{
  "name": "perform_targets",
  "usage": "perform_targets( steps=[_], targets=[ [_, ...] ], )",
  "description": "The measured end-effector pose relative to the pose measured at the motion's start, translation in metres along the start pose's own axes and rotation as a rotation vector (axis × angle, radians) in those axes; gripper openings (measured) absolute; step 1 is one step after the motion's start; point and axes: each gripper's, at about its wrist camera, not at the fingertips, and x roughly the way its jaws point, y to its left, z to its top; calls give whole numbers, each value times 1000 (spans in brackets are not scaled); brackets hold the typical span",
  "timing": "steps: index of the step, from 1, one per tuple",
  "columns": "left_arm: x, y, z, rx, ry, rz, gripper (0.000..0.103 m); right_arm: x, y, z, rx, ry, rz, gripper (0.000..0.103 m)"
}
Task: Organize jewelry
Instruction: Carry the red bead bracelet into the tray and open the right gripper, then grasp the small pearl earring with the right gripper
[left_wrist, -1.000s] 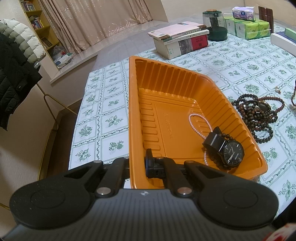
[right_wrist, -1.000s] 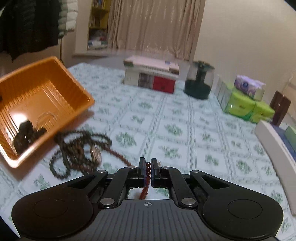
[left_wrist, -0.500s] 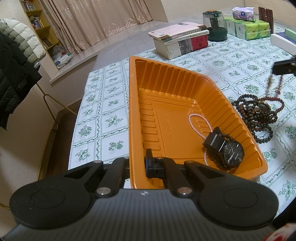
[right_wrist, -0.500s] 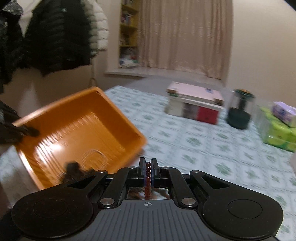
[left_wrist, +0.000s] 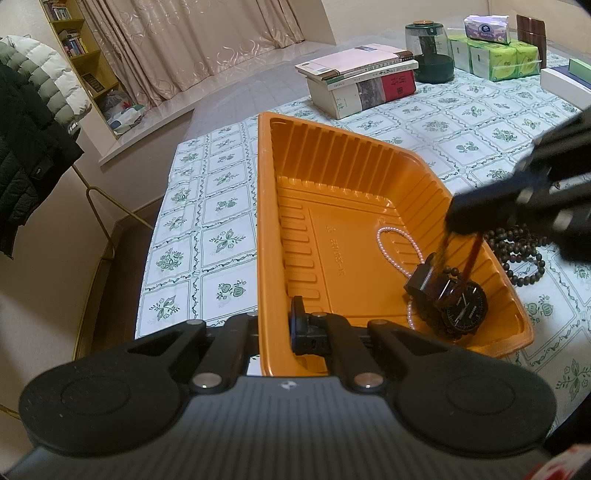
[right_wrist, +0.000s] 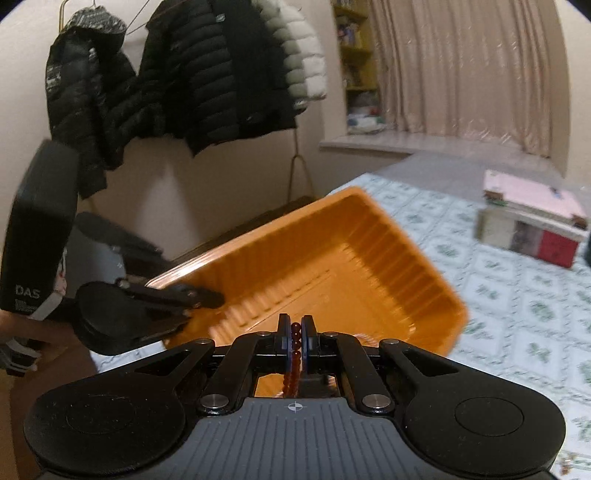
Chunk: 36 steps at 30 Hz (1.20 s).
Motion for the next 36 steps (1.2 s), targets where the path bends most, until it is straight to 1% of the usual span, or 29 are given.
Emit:
perform_targets(
  steps=[6, 12, 15, 16, 17, 19, 20, 22, 27, 31, 36],
  targets=[
    [0, 0, 0, -2, -2, -2, 3, 20, 3, -12, 18, 56, 20, 4],
    [0, 0, 0, -2, -2, -2, 3, 21, 1, -16, 31, 63, 19, 5],
    [0, 0, 0, -1, -1, -2, 3, 18, -2, -14, 56, 44, 32, 5],
    [0, 0, 0, -1, -1, -1, 3, 17, -4, -14, 60, 41, 21, 7],
    [0, 0, 0, -1, -1, -1, 3, 16, -3, -14, 56, 37, 4, 12],
    [0, 0, 1, -1, -2, -2, 3, 10, -5, -16, 45, 25, -29, 54],
    [0, 1, 0, -2, -2, -2, 3, 6, -6, -17, 47, 16, -36, 57],
    [0, 1, 1, -1, -2, -2, 3, -3, -11, -23, 50, 4, -56, 57],
    [0, 1, 0, -1, -2, -2, 3, -25, -33, -49, 100, 23, -147, 57],
    [0, 1, 0, -2, -3, -2, 3, -46, -58, -78, 170, 57, -242, 57],
    [0, 0, 0, -2, -3, -2, 3, -72, -87, -111, 253, 95, -383, 57]
  ],
)
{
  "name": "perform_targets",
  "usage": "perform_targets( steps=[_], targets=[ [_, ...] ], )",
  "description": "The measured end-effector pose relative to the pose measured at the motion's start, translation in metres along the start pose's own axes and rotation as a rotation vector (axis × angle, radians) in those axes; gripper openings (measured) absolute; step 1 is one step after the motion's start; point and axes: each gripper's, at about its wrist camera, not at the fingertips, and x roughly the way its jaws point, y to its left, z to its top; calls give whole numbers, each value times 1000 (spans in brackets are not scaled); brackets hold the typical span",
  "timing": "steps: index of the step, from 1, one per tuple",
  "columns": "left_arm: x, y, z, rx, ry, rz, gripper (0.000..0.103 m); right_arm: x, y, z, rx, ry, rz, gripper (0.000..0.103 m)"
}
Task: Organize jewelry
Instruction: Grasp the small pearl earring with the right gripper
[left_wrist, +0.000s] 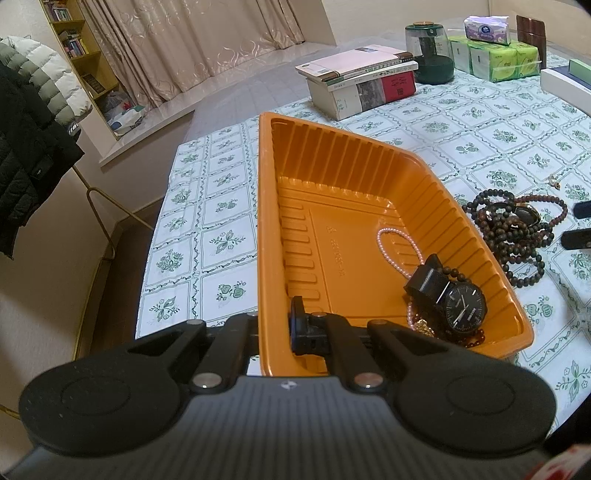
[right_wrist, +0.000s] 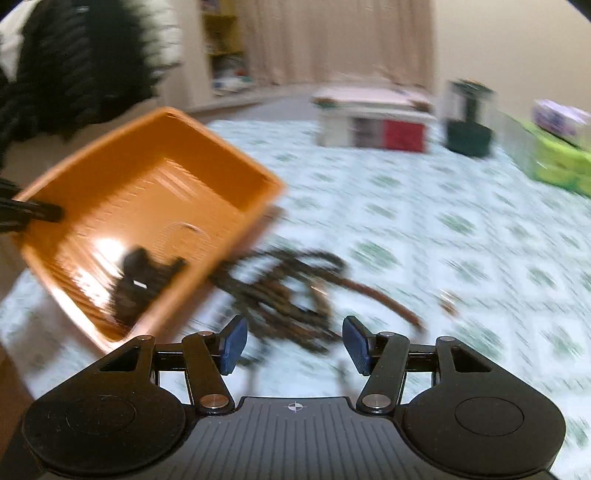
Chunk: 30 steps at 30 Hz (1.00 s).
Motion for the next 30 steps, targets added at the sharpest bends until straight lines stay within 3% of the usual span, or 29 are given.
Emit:
perform_targets(
  steps=[10, 18, 22, 30],
  targets=[
    [0, 0, 0, 1, 0, 3, 3, -13, -41, -19, 98, -2, -107, 57],
    [0, 1, -1, 1, 5, 4, 3, 2, -71, -2, 112, -47, -193, 56],
    [0, 1, -1, 0, 7, 5, 3, 18, -85, 7, 69, -28, -228, 38],
    [1, 2, -1, 0, 10, 5, 3, 42, -92, 11, 1, 7, -222, 27]
  ],
)
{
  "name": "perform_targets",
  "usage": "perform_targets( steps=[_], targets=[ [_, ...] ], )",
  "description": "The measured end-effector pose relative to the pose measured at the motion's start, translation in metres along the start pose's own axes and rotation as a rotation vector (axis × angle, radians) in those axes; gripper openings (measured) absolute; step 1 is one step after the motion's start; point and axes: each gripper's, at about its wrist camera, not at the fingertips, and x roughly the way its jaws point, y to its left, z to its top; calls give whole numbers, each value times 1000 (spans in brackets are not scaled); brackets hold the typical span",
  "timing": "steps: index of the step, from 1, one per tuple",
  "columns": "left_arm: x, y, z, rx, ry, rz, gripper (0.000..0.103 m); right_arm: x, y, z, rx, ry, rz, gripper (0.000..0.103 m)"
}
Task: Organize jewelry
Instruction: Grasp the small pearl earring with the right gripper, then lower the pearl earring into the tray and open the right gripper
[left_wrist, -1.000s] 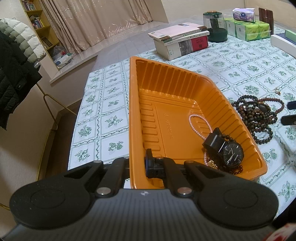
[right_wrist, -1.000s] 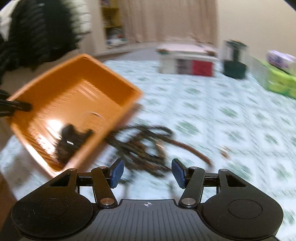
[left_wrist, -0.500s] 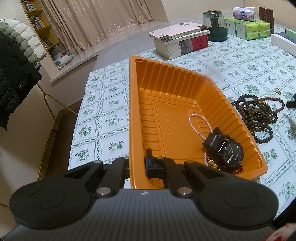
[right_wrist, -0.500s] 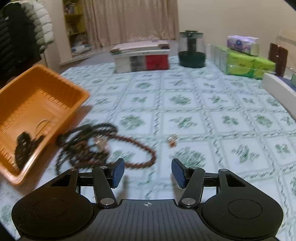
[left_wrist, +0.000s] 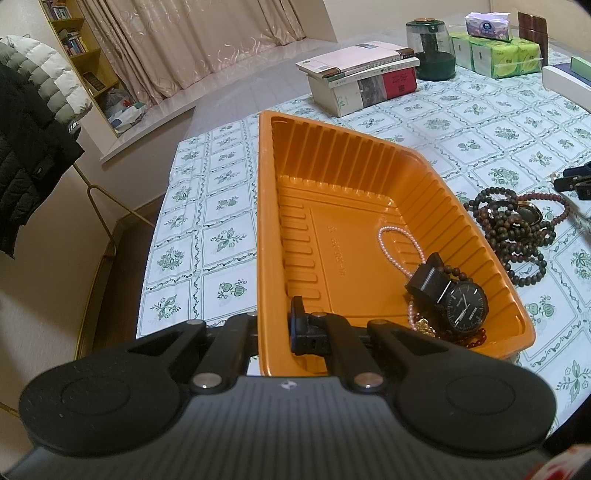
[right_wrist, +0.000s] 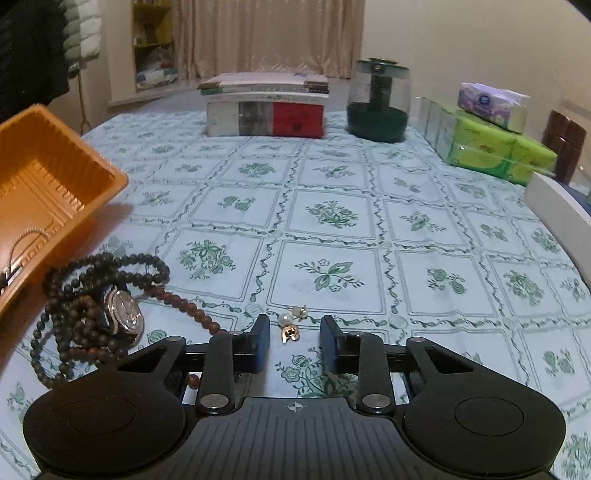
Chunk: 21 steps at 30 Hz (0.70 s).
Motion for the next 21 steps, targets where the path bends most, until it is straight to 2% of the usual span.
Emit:
perform_targets(
  steps=[3, 6, 14, 21],
  targets=[
    [0, 0, 0, 1, 0, 0, 3, 4, 3, -2, -25, -3, -4, 21],
    [0, 0, 0, 0, 0, 0, 3, 5, 7, -3, -57, -9, -7, 10],
    [1, 0, 0, 0, 0, 0, 3, -6, 18, -1, -106, -32, -24, 9],
    [1, 0, 1, -1, 0, -1, 3, -32, 45, 21, -110, -118, 43, 9]
  ],
)
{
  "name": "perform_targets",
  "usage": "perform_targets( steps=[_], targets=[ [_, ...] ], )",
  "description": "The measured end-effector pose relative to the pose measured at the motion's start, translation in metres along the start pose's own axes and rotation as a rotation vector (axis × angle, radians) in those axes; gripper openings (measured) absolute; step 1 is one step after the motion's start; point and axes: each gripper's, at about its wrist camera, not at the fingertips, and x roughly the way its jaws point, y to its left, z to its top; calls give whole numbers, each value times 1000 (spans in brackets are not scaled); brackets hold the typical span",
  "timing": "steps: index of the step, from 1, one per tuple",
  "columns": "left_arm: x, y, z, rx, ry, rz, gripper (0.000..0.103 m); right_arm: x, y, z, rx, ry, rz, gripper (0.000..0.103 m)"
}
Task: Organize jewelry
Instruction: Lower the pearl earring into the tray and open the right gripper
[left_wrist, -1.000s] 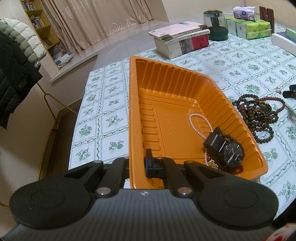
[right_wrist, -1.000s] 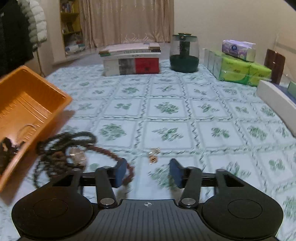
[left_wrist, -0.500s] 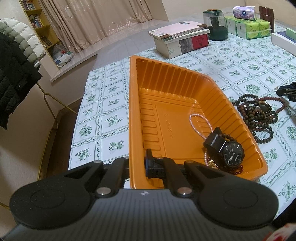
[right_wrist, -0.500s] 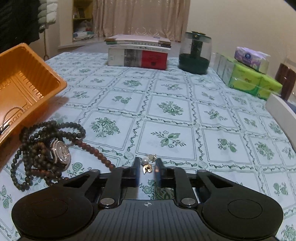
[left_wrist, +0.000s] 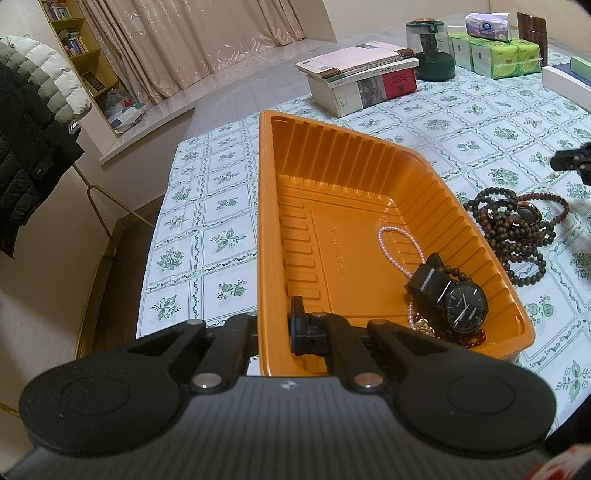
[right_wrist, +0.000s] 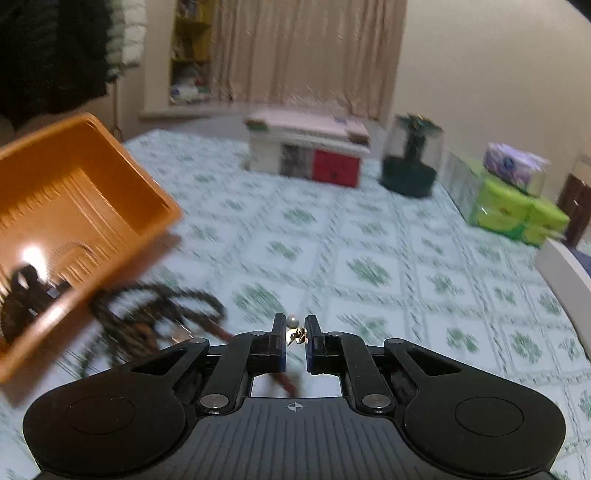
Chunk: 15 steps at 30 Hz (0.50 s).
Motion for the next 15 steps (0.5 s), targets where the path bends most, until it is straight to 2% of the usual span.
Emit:
perform_targets(
  steps=[9, 15],
  targets=[
    [0, 0, 0, 0, 0, 0, 3, 0, 65, 36, -36, -58, 179, 9],
    [0, 0, 0, -1, 0, -1, 3, 6, 106, 52, -77, -79, 260, 9]
  ],
)
